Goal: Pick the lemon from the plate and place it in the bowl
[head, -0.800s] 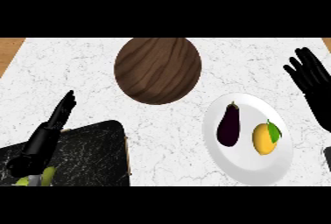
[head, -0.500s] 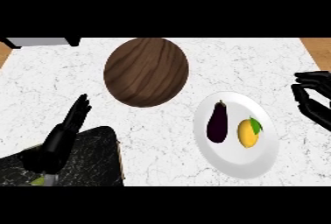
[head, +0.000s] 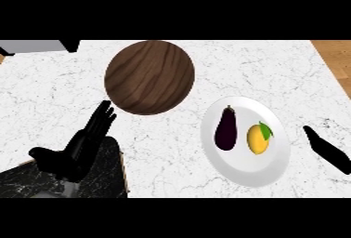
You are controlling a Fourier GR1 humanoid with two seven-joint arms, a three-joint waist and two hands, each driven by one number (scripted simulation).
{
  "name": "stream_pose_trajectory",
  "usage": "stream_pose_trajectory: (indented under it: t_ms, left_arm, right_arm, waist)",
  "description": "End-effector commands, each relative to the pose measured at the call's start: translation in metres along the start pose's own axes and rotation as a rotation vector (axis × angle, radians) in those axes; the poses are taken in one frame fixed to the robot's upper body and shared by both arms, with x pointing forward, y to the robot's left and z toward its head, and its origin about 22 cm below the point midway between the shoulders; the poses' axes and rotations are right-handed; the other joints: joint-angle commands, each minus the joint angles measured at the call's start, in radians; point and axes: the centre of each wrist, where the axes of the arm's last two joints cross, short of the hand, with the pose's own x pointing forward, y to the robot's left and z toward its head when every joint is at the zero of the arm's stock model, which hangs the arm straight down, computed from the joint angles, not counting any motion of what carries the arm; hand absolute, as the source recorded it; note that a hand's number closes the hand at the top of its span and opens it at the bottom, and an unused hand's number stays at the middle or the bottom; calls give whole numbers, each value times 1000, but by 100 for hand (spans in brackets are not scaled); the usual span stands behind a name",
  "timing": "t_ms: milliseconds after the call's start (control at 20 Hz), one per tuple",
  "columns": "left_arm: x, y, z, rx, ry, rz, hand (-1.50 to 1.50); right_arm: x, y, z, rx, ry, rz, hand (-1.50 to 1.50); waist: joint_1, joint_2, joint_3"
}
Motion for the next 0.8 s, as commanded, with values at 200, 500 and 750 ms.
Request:
stream_pose_trajectory:
  t_ms: [200,500,750]
  left_arm:
    - [14,-14,-12,-43,-12,27,0]
    - [20,-21,-22,-83,14,34,0]
    - [15,-26,-24,-105,27,32,0]
  right_arm:
    - [-24,-8,42,10,138,419,-150]
    - [10,1,46,78,374,558,-150]
    - [64,17,50,136,550,599,-150]
  waist:
    - [38,11,-9]
    - [78,17,-6]
    - [101,13,-1]
